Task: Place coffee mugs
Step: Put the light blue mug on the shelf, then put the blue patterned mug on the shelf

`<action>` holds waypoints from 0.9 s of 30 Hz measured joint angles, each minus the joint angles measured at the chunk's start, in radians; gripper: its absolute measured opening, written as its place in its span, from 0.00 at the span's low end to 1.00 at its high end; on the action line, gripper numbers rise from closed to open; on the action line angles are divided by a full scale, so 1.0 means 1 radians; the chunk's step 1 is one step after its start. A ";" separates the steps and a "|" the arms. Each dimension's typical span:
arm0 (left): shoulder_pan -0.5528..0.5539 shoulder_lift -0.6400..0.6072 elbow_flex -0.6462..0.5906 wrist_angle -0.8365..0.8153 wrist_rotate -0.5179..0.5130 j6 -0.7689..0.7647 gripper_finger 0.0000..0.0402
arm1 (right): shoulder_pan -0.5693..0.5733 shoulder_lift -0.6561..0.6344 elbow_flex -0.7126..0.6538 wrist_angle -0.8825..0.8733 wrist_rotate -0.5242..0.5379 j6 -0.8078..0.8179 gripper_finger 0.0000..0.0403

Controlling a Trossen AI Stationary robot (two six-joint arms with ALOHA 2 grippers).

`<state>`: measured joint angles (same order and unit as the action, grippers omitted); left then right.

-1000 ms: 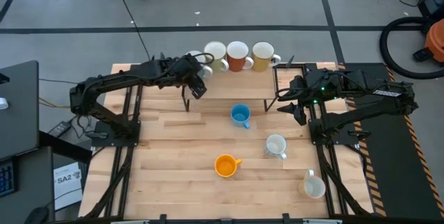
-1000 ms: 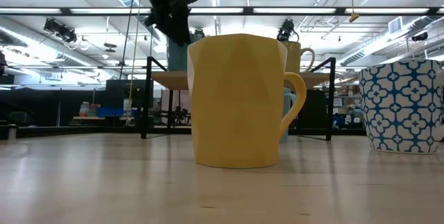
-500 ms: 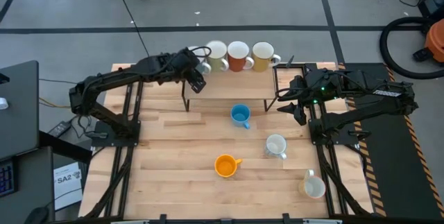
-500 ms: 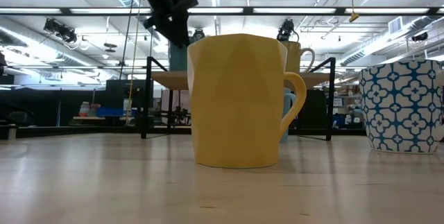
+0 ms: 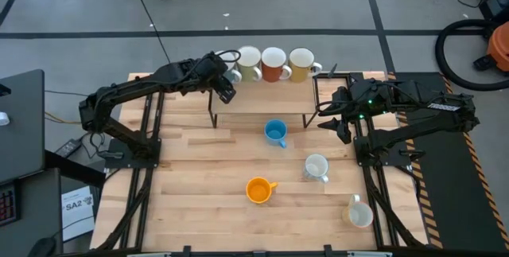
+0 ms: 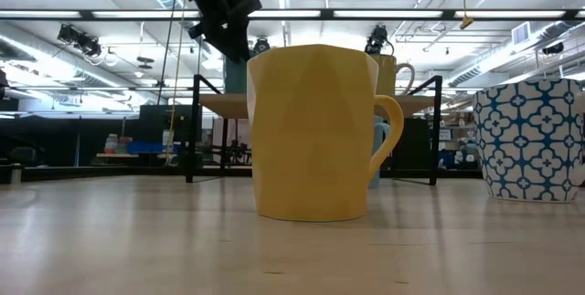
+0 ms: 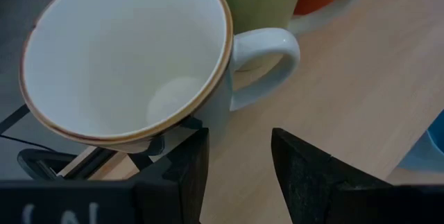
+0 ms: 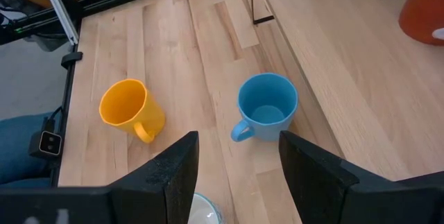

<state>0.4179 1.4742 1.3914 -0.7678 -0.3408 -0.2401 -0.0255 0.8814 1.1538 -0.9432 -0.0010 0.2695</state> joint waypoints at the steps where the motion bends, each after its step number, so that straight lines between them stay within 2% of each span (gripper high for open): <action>1: 0.000 0.000 0.000 0.003 0.000 0.000 0.41 | 0.000 0.000 0.000 0.000 0.000 0.000 0.51; 16: -0.030 -0.026 0.001 0.006 0.018 -0.016 0.41 | 0.000 0.000 0.000 0.000 0.000 0.000 0.51; 22: -0.140 -0.076 0.001 -0.019 0.117 -0.111 0.41 | 0.000 0.000 0.000 0.000 0.000 0.000 0.51; 27: -0.280 -0.095 0.002 -0.017 0.136 -0.220 0.41 | 0.000 0.000 0.000 0.000 0.000 0.000 0.51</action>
<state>0.1384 1.3788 1.3930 -0.7849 -0.2047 -0.4598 -0.0256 0.8814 1.1538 -0.9436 -0.0010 0.2699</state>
